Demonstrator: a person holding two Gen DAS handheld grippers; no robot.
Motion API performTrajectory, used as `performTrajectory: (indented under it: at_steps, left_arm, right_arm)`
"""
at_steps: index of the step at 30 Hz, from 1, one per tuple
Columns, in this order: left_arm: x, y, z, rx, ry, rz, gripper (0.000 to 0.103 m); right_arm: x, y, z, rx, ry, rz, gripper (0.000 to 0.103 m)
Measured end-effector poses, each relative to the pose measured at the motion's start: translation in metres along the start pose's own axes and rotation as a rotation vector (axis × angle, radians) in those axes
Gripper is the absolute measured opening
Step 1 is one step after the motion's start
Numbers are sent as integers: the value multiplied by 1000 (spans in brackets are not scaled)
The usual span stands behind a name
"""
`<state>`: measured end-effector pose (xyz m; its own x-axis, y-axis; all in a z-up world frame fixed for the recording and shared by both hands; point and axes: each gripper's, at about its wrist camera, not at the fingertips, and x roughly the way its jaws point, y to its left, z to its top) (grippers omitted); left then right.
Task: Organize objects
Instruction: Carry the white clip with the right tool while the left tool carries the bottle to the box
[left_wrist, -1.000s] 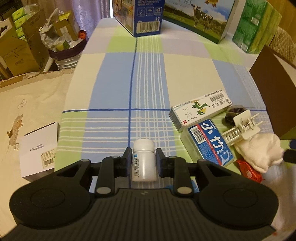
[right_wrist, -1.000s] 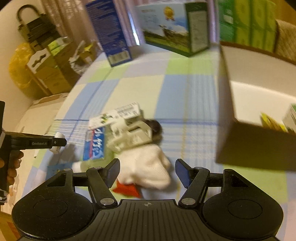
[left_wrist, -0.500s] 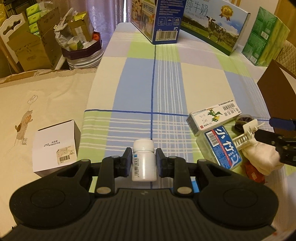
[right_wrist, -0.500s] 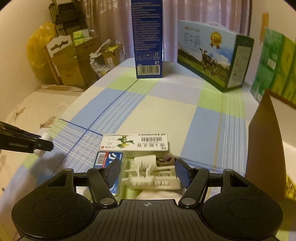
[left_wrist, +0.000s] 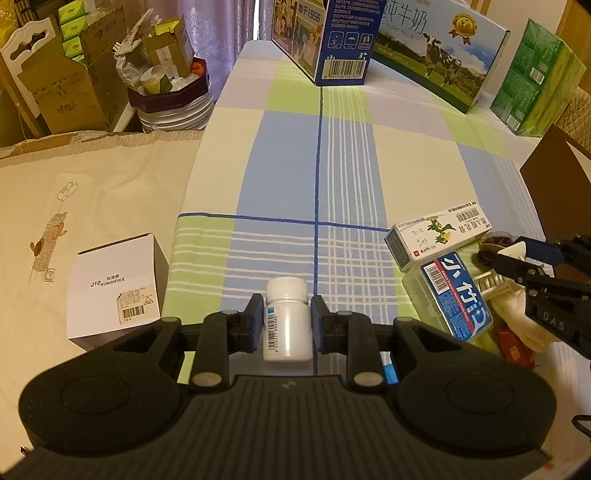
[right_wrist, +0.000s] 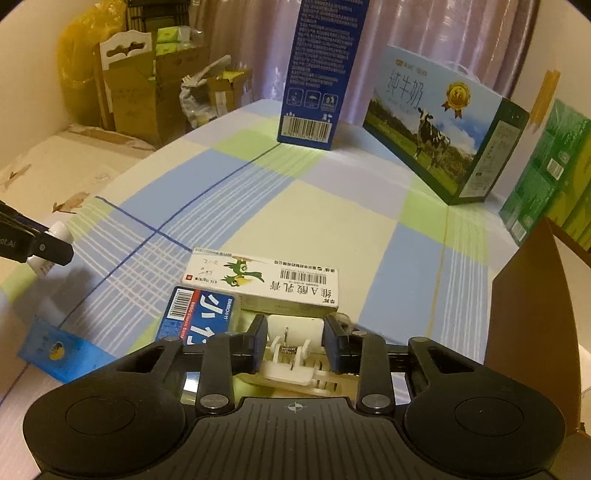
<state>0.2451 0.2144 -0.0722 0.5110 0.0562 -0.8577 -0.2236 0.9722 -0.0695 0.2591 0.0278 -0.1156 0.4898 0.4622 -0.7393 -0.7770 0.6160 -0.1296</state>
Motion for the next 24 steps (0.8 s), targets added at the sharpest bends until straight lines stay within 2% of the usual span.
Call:
performTrajectory:
  at_steps: [7, 13, 24]
  left_arm:
    - [-6, -5, -1, 2, -12, -12, 23]
    - [-19, -21, 2, 23, -39, -43, 23]
    - [-46, -84, 8, 119, -83, -132, 23]
  right_arm:
    - [-29, -15, 5, 63, -49, -1, 29]
    - [-66, -41, 7, 178, -81, 14, 29]
    - [-133, -87, -10, 313, -123, -2, 29]
